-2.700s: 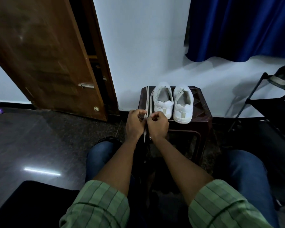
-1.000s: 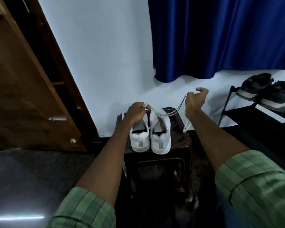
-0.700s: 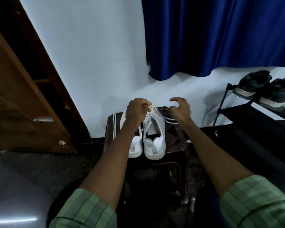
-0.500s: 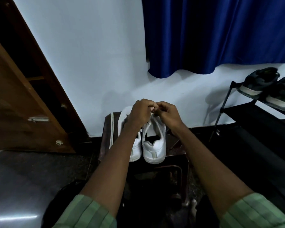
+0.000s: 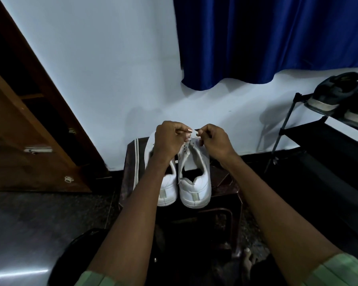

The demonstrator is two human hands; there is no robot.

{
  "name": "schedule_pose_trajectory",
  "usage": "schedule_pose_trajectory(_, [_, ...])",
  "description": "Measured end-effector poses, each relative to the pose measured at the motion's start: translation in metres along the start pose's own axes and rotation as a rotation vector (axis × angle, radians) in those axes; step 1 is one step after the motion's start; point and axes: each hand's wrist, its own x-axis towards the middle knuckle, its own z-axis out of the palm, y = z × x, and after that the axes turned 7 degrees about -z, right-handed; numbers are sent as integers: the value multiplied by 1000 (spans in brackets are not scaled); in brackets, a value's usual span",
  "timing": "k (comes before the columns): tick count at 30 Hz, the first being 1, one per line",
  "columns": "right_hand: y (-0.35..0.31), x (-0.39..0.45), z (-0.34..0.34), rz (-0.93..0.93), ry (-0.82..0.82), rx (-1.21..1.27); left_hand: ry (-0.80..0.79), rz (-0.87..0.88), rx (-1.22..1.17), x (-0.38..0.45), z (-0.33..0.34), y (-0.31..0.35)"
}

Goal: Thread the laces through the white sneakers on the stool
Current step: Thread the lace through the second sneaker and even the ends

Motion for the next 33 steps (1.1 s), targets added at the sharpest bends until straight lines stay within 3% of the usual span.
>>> schedule_pose_trajectory(4, [-1,-2,2,-61,-49,-24,8,12,34,-6,0,3])
schedule_pose_trajectory(9, [-3,-1,-5,8,-7,-20,-32,10,66,-8,-5,6])
schedule_pose_trajectory(13, [-8,-5,-23,-57,90,-480,-57,-51,228,-10,-9,5])
schedule_pose_trajectory(16, [-6,-11,-27,-183,36,-669,-63,-105,308,-10,-9,8])
schedule_pose_trajectory(23, [-7,-18,-15,-151,-66,-557,-232,-233,383,-11,-8,17])
schedule_pose_trajectory(33, [-8,-16,-5,-229,-56,-691,-253,-294,298,-19,-3,18])
